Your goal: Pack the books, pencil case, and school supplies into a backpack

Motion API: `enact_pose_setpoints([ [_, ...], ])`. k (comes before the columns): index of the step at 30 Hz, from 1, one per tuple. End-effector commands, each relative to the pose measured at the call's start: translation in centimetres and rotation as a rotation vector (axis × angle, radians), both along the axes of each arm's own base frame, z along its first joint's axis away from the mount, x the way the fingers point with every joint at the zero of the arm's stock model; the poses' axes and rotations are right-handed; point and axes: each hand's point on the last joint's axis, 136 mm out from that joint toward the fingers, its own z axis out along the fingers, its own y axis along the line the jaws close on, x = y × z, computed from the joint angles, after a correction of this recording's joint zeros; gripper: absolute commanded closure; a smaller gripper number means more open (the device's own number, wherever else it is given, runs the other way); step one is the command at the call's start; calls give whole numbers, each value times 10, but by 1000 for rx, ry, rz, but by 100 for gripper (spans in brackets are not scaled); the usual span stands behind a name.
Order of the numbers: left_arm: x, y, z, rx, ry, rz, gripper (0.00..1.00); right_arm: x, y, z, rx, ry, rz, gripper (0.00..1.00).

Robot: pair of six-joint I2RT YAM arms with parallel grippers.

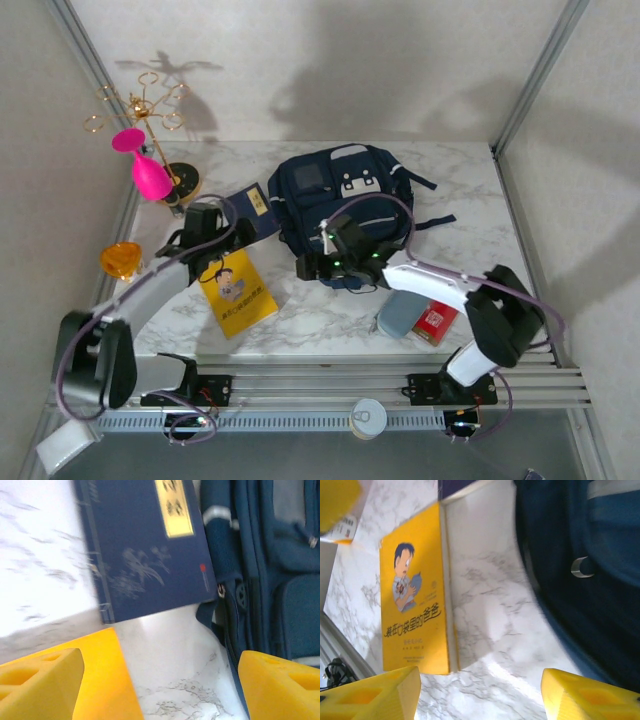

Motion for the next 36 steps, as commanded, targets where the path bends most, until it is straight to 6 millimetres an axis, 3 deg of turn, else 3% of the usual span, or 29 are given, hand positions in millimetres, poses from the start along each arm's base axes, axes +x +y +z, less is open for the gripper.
enact_pose_setpoints([
  [1,-39,40,-22,20,100,213,20,-11,37,-3,13,52,51,34],
  [5,-78,64,-45,35,140,362,21,-15,66,-23,-19,98,94,35],
  [8,-97,72,-66,10,165,415,24,-19,89,-32,-47,76,160,34],
  [13,-112,68,-87,-31,209,418,28,-21,109,-59,-102,105,202,35],
  [22,-116,47,-105,-97,214,305,42,-17,125,-80,-139,110,227,36],
  [28,-123,47,-114,-81,236,291,44,-27,139,-69,-67,147,275,38],
  [36,-126,54,-117,-31,249,318,48,-31,141,-28,0,122,306,39],
])
